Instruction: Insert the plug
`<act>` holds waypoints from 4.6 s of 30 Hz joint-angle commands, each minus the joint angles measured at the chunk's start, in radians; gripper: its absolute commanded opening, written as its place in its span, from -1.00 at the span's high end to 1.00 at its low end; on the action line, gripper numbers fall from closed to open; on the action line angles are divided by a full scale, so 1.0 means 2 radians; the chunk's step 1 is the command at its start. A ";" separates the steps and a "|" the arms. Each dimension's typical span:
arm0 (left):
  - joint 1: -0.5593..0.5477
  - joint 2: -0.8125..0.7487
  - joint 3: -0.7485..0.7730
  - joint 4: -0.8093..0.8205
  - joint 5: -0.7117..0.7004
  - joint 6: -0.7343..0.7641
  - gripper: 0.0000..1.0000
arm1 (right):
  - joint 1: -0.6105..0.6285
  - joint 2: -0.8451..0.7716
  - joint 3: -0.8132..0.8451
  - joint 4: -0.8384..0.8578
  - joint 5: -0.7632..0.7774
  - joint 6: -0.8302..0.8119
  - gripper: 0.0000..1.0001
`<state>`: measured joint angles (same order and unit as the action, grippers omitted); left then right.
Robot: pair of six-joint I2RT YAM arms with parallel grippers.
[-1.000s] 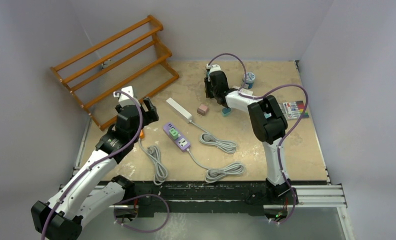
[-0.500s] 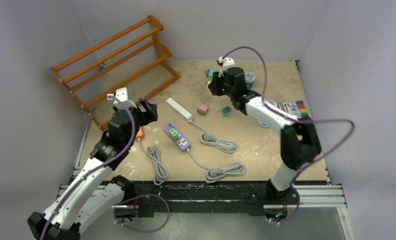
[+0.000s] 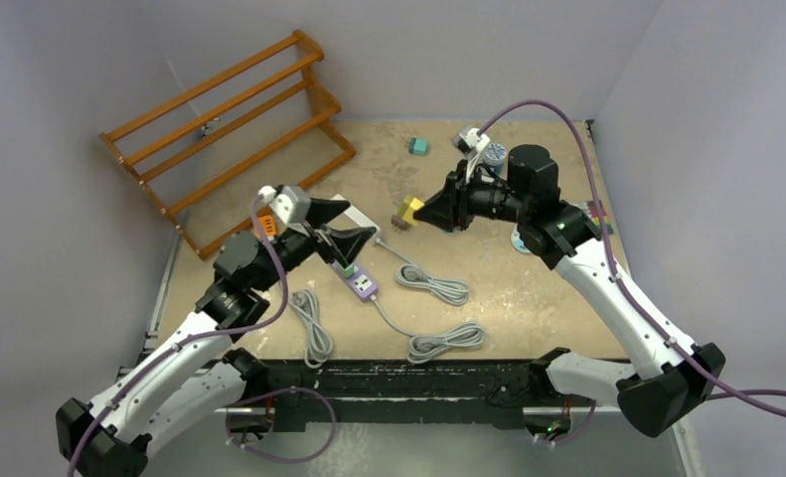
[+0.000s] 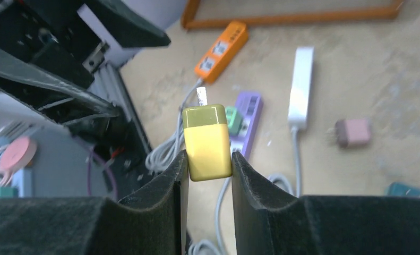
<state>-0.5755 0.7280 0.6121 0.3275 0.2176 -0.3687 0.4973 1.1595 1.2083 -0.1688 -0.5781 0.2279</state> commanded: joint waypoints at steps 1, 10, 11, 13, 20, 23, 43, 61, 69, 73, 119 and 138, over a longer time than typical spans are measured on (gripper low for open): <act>-0.053 0.021 0.068 -0.040 0.063 0.198 -0.59 | -0.001 -0.003 0.010 -0.113 -0.067 -0.031 1.00; -0.167 0.033 0.122 -0.234 -0.041 0.506 -0.58 | 0.000 -0.019 0.006 -0.117 -0.121 0.014 1.00; -0.181 0.036 0.125 -0.241 -0.054 0.521 -0.58 | -0.001 -0.011 0.012 -0.126 -0.122 0.005 1.00; -0.198 0.040 0.125 -0.240 -0.069 0.541 -0.58 | 0.000 0.002 0.024 -0.159 -0.129 -0.023 1.00; -0.221 0.052 0.133 -0.237 -0.066 0.568 -0.60 | 0.000 -0.003 0.021 -0.148 -0.161 -0.017 1.00; -0.242 0.064 0.136 -0.237 -0.067 0.581 -0.60 | 0.000 0.005 0.021 -0.149 -0.171 -0.017 1.00; -0.273 0.126 0.177 -0.235 -0.088 0.617 -0.38 | 0.014 0.011 0.023 -0.155 -0.161 -0.026 1.00; -0.274 0.141 0.186 -0.255 -0.098 0.630 0.45 | 0.016 0.007 0.026 -0.156 -0.162 -0.027 1.00; -0.275 0.138 0.170 -0.213 -0.114 0.599 1.00 | 0.016 -0.005 0.025 -0.114 -0.128 0.007 0.04; -0.275 0.124 0.130 -0.125 -0.148 0.553 1.00 | 0.016 -0.061 -0.037 0.011 -0.058 0.096 -0.20; -0.278 0.134 0.057 0.091 -0.190 0.445 1.00 | 0.025 -0.049 -0.099 0.118 -0.072 0.180 0.43; -0.278 0.062 0.009 0.045 -0.283 0.376 -0.44 | 0.027 -0.122 -0.163 0.210 0.012 0.195 1.00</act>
<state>-1.1275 0.9661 0.6796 0.4244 -0.2363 0.4606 0.5495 1.0046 0.9211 0.0975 -0.6426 0.6044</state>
